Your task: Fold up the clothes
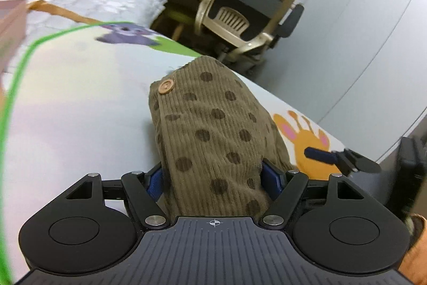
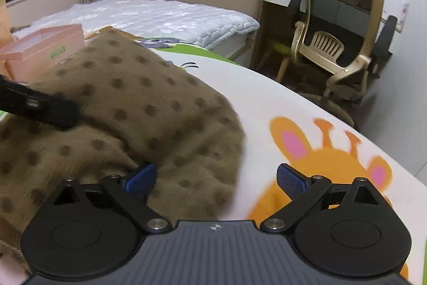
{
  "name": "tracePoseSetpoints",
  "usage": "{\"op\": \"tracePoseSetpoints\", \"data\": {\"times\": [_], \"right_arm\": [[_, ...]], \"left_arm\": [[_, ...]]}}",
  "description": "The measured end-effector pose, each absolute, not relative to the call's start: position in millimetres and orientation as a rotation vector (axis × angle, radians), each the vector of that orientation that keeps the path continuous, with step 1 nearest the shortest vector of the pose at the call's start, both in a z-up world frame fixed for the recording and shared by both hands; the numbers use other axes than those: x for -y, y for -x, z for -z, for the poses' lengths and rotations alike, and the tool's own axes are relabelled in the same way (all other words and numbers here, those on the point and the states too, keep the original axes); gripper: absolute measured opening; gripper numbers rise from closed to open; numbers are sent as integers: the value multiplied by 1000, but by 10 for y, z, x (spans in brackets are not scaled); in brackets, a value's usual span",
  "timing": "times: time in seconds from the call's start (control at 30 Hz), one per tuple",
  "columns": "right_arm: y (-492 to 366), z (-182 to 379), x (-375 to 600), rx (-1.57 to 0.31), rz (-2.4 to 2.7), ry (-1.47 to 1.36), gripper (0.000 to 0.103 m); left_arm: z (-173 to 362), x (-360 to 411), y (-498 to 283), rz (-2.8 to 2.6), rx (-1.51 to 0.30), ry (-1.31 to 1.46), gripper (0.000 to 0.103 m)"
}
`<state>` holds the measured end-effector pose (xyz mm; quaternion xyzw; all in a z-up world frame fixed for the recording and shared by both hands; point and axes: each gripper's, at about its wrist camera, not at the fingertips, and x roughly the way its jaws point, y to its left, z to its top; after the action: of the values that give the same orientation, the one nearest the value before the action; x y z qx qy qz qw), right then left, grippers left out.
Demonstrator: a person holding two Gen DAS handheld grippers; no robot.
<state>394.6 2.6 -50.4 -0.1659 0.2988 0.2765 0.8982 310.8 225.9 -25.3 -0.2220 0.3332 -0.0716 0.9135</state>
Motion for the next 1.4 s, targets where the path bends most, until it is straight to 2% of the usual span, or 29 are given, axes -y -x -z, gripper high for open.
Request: {"op": "tracePoseSetpoints", "data": {"times": [0.13, 0.3, 0.43, 0.53, 0.67, 0.73, 0.77, 0.8, 0.83, 1.1, 1.27, 1.4], "right_arm": [[-3904, 522, 29, -595, -568, 359, 97], [-3645, 312, 77, -522, -621, 368, 97], [-3372, 81, -26, -501, -791, 272, 97], [-3232, 172, -211, -587, -901, 248, 97], [-3057, 386, -383, -630, -907, 284, 97], [-3005, 349, -299, -632, -919, 270, 97], [-2988, 298, -219, -631, -929, 254, 97], [-2971, 247, -139, -631, -939, 237, 97], [-2954, 196, -59, -630, -949, 221, 97], [-3159, 103, 540, -571, -738, 219, 97], [-3315, 289, 508, -599, -647, 188, 98], [-3317, 406, 371, -626, -617, 233, 98]], "left_arm": [[5, -2397, -2899, 161, -589, 389, 76], [-307, -2398, -3005, 257, -462, 414, 78], [-79, -2320, -3481, 275, -573, 446, 77], [131, -2373, -3655, 273, -584, 485, 72], [110, -2362, -3684, 257, -590, 464, 72], [15, -2383, -3569, 231, -578, 449, 72], [-26, -2378, -3462, 212, -569, 428, 76], [-67, -2372, -3355, 194, -560, 407, 85], [-104, -2369, -3245, 180, -552, 388, 86], [112, -2313, -2237, 288, -577, 403, 93], [343, -2138, -2114, 133, -694, 254, 94], [310, -2246, -2104, 37, -698, 249, 95]]}}
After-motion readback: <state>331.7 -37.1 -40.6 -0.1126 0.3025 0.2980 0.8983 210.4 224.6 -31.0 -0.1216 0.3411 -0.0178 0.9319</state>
